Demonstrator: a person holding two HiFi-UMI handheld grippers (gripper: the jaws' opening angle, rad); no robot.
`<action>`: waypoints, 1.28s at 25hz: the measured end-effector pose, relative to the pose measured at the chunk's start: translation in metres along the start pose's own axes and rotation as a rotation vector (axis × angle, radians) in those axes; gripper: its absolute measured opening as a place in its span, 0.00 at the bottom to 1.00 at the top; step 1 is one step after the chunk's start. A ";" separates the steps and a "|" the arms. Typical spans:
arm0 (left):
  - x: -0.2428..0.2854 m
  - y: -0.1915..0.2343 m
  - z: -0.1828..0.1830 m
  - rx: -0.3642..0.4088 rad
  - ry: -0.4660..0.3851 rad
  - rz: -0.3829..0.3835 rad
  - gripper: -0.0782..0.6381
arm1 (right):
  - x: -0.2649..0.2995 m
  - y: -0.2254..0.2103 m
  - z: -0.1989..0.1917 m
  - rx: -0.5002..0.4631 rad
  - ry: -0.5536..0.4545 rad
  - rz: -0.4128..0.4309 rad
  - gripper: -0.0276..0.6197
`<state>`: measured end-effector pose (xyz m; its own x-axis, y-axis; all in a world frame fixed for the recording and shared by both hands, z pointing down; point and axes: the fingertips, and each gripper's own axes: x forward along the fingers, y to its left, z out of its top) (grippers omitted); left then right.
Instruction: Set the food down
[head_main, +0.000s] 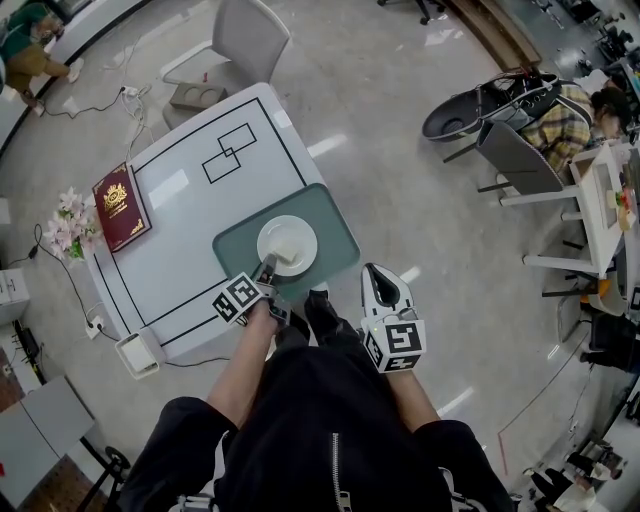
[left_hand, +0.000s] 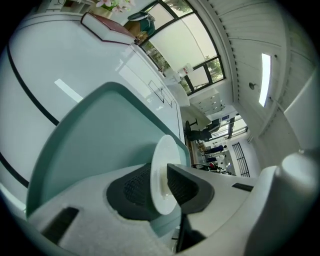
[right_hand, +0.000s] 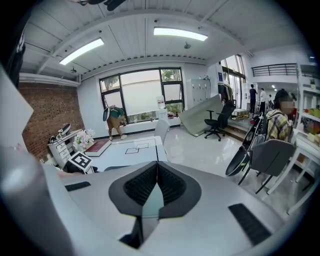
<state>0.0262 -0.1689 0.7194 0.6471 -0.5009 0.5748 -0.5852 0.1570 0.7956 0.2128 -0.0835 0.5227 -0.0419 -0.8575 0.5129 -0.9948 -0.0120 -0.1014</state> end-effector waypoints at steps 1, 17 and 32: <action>0.000 -0.001 0.001 0.007 -0.002 -0.004 0.26 | 0.000 0.000 0.000 0.001 0.001 -0.001 0.06; 0.005 -0.022 0.013 -0.056 -0.043 -0.163 0.73 | 0.006 0.006 -0.002 0.010 0.002 0.009 0.06; -0.009 -0.032 0.011 0.660 0.022 0.034 0.87 | 0.000 0.016 0.000 0.015 -0.014 0.035 0.06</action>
<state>0.0337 -0.1787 0.6872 0.6286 -0.4863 0.6069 -0.7777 -0.3858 0.4964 0.1970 -0.0833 0.5213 -0.0756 -0.8645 0.4969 -0.9912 0.0108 -0.1321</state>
